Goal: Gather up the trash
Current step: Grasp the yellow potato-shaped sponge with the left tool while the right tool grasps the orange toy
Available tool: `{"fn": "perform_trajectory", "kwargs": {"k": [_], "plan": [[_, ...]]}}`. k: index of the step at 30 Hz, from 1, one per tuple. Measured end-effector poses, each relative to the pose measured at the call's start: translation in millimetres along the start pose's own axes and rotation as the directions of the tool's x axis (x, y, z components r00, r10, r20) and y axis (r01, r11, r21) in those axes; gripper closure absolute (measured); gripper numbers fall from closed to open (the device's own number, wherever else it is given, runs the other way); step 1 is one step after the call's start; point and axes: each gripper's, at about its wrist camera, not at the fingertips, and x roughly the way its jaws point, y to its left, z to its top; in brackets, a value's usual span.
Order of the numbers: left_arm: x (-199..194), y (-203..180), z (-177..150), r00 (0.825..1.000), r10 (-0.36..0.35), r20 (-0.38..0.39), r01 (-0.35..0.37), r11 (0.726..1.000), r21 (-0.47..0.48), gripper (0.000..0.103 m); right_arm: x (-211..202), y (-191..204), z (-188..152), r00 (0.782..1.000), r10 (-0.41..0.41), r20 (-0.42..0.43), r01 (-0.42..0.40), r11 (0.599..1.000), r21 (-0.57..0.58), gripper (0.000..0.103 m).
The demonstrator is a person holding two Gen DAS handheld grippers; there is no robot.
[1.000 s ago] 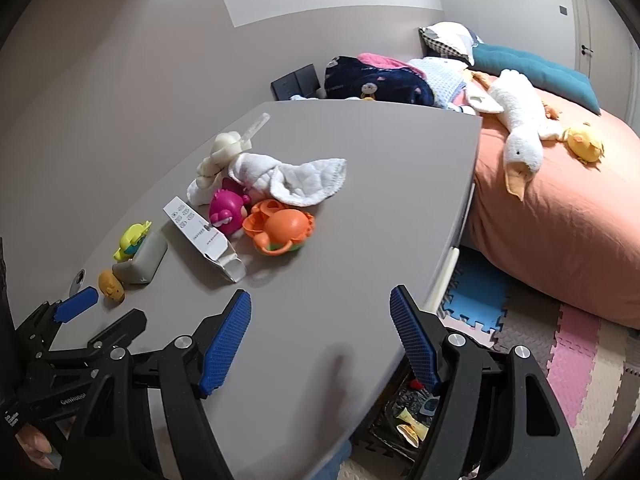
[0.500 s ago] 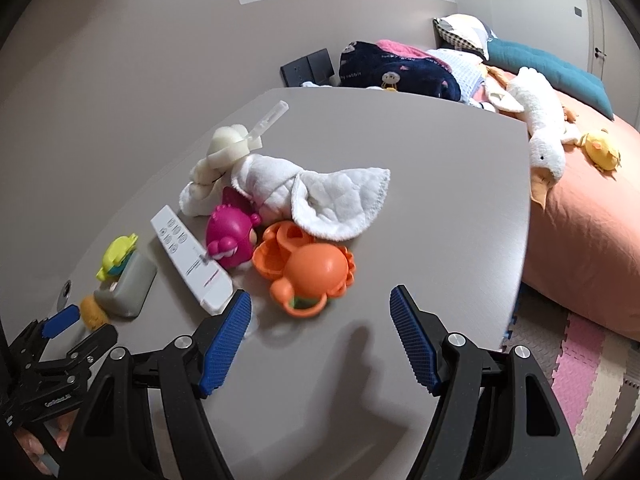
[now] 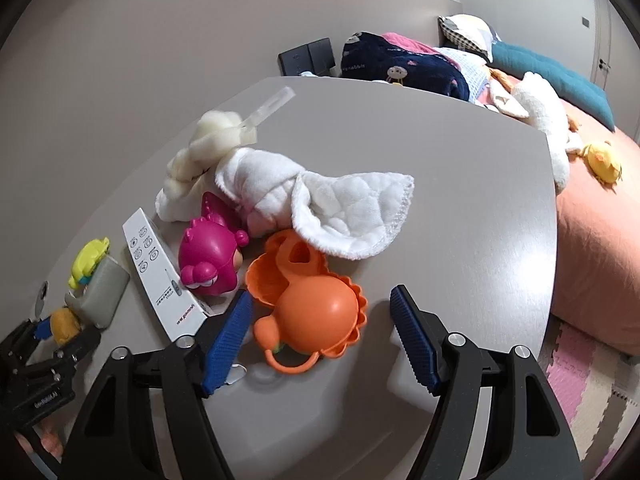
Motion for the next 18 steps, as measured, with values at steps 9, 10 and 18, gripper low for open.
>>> {"fn": "perform_trajectory", "kwargs": {"k": [9, 10, 18], "plan": [[-8, -2, -7, 1.0, 0.003, 0.013, -0.003, 1.0, 0.005, 0.059, -7, 4, -11, 1.0, 0.023, 0.007, -0.022, 0.999, -0.027, 0.049], [-9, -2, -8, 1.0, 0.003, 0.012, -0.003, 1.0, 0.004, 0.059, -9, 3, -13, 1.0, 0.031, 0.003, -0.031, 0.999, -0.02, 0.049], [-9, -15, -6, 1.0, 0.01, 0.002, -0.01, 1.0, 0.002, 0.059, -28, -7, -25, 0.998, 0.061, 0.01, -0.062, 0.998, 0.027, 0.049]]}}
